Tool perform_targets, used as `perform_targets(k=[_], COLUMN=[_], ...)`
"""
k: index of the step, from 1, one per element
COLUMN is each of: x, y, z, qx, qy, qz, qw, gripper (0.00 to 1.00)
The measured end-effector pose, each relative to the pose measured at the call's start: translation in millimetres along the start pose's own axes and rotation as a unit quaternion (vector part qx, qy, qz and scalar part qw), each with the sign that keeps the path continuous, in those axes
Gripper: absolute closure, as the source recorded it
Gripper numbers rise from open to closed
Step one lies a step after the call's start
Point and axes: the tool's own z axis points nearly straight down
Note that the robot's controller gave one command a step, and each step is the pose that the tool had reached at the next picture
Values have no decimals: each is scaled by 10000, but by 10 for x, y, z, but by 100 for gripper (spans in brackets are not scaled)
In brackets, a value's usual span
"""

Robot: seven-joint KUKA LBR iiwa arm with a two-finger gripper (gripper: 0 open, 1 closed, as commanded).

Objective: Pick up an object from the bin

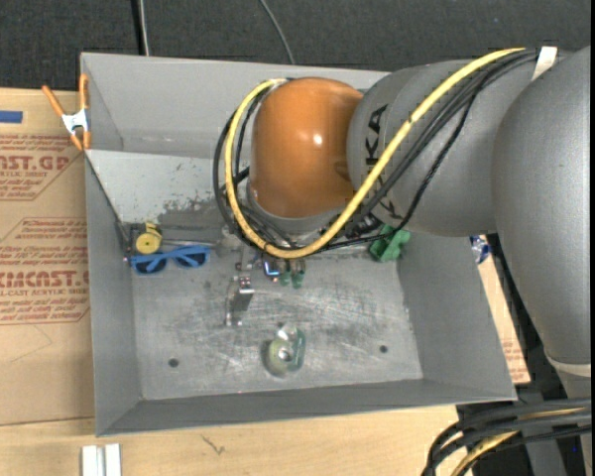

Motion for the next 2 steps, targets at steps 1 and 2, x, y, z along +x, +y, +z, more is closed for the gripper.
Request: perform_targets(k=[1, 2], x=[178, 418], y=[37, -669], z=[-464, 1105], qx=[8, -5], qy=[22, 3], qz=[-1277, -1969], qw=[9918, 9804], gripper=[0, 0])
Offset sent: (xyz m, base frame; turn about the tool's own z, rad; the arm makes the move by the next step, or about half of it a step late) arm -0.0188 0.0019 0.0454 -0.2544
